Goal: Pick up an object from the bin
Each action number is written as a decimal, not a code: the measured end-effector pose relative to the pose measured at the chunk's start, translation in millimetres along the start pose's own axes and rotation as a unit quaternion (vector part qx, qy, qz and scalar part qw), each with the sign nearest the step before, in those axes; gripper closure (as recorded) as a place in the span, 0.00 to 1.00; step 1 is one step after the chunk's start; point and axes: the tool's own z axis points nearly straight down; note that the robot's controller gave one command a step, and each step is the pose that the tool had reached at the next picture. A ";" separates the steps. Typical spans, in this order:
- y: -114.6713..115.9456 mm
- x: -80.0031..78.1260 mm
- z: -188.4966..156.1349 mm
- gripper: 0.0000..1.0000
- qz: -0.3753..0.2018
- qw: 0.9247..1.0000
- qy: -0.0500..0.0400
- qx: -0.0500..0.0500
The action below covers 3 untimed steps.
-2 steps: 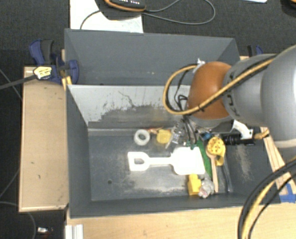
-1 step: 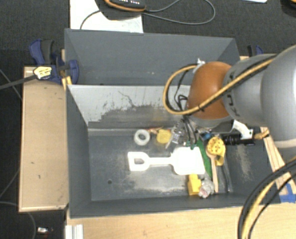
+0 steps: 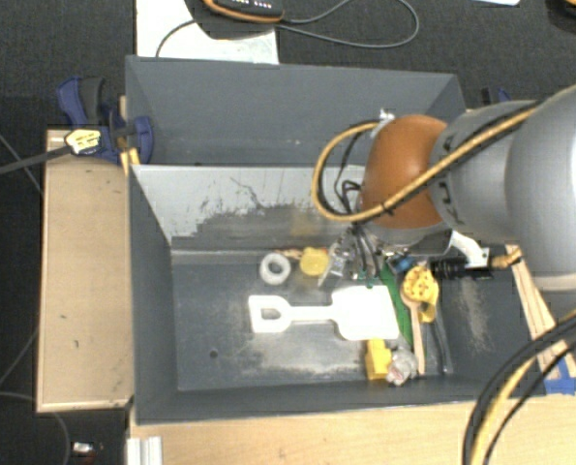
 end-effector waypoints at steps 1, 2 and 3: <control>-4.8 -0.3 1.0 1.00 -0.005 1.000 0.001 0.001; -4.8 -0.3 1.0 1.00 -0.005 1.000 0.001 0.001; 23.3 17.0 9.3 1.00 0.003 1.000 0.002 0.001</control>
Offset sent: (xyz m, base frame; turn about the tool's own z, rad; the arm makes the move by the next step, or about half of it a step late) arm 0.0000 0.0000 0.0000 0.0000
